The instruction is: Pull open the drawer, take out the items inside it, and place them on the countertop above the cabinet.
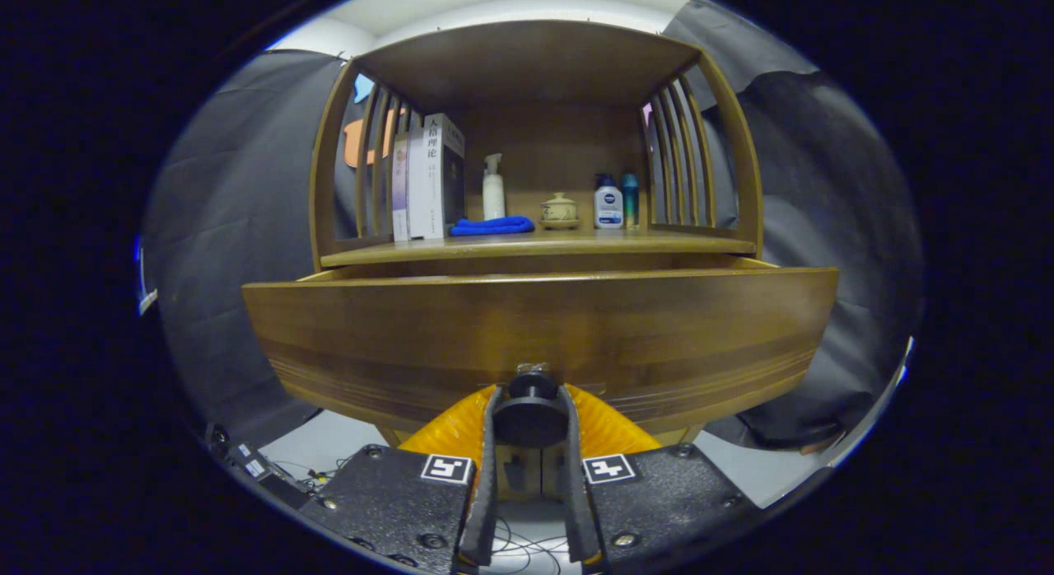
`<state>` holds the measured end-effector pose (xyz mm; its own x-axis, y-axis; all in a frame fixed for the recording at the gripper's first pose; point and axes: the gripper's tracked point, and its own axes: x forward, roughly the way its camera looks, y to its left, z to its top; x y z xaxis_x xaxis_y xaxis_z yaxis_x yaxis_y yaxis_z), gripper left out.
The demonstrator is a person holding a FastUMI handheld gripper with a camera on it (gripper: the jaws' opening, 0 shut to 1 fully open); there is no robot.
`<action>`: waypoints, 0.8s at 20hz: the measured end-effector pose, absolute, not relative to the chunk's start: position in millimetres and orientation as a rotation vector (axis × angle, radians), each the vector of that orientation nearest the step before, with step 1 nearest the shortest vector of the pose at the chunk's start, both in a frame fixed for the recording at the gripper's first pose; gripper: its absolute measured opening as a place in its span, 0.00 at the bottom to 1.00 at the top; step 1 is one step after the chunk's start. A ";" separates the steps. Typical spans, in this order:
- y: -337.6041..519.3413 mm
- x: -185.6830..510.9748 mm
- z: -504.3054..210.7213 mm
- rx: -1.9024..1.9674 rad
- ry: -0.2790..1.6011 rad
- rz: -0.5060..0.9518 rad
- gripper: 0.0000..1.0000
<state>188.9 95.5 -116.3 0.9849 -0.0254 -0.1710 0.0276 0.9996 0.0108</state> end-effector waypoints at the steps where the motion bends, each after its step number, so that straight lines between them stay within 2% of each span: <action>1: 94.4 189.2 -115.6 0.017 0.171 -0.029 0.36; 16: 94.6 191.6 -117.4 0.003 0.165 -0.035 0.36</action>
<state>191.6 94.6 -117.4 0.9858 -0.0343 -0.1647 0.0349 0.9994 0.0005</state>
